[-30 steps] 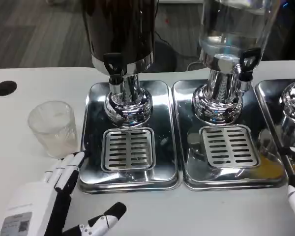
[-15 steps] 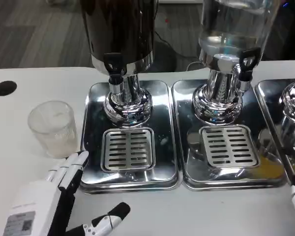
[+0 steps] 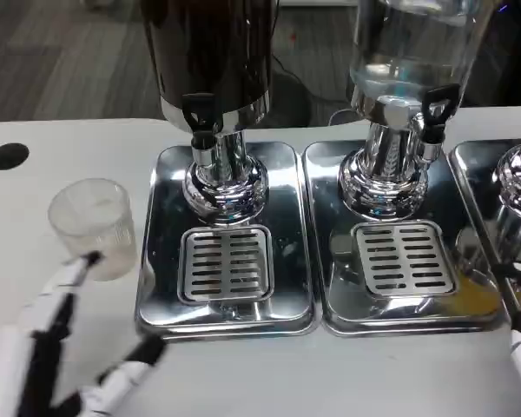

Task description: Grasp the cup under the faucet to collect the drink, then remove the cup.

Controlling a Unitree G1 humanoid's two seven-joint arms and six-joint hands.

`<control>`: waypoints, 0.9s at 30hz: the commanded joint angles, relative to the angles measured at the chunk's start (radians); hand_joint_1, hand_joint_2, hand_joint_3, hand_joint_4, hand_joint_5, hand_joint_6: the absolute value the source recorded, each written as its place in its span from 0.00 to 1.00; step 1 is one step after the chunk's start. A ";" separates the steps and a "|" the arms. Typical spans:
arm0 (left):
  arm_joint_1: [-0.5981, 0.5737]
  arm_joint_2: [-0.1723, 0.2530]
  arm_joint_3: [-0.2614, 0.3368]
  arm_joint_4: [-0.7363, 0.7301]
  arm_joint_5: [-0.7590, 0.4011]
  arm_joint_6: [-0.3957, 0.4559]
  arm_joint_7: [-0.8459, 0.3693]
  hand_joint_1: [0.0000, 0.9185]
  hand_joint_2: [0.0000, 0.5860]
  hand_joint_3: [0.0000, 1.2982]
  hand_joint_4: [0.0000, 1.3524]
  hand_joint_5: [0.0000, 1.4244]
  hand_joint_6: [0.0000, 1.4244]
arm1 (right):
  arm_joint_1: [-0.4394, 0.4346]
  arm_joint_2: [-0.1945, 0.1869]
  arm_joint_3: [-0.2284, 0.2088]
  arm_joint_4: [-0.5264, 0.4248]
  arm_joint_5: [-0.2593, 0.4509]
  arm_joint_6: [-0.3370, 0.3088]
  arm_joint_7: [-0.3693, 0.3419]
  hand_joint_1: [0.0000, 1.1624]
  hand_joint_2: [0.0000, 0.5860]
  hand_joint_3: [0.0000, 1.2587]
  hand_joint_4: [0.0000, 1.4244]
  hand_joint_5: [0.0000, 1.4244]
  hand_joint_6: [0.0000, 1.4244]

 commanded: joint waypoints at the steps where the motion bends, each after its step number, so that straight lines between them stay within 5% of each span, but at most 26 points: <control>1: -0.010 -0.007 0.076 0.067 -0.110 -0.027 -0.005 0.00 0.13 0.10 0.04 0.12 0.34 | 0.006 0.001 0.001 -0.022 -0.005 -0.001 0.011 0.48 0.97 0.21 0.12 0.14 0.04; 12: -0.172 0.027 0.166 0.193 -0.192 0.069 -0.075 0.11 0.12 0.10 0.05 0.15 0.38 | 0.042 -0.014 -0.014 -0.017 0.012 -0.030 0.018 0.48 0.97 0.21 0.12 0.14 0.04; 27: -0.335 0.050 0.098 0.111 0.049 0.329 -0.095 0.20 0.10 0.11 0.08 0.24 0.51 | 0.063 -0.020 -0.033 -0.005 0.047 -0.072 0.050 0.47 0.98 0.22 0.12 0.14 0.04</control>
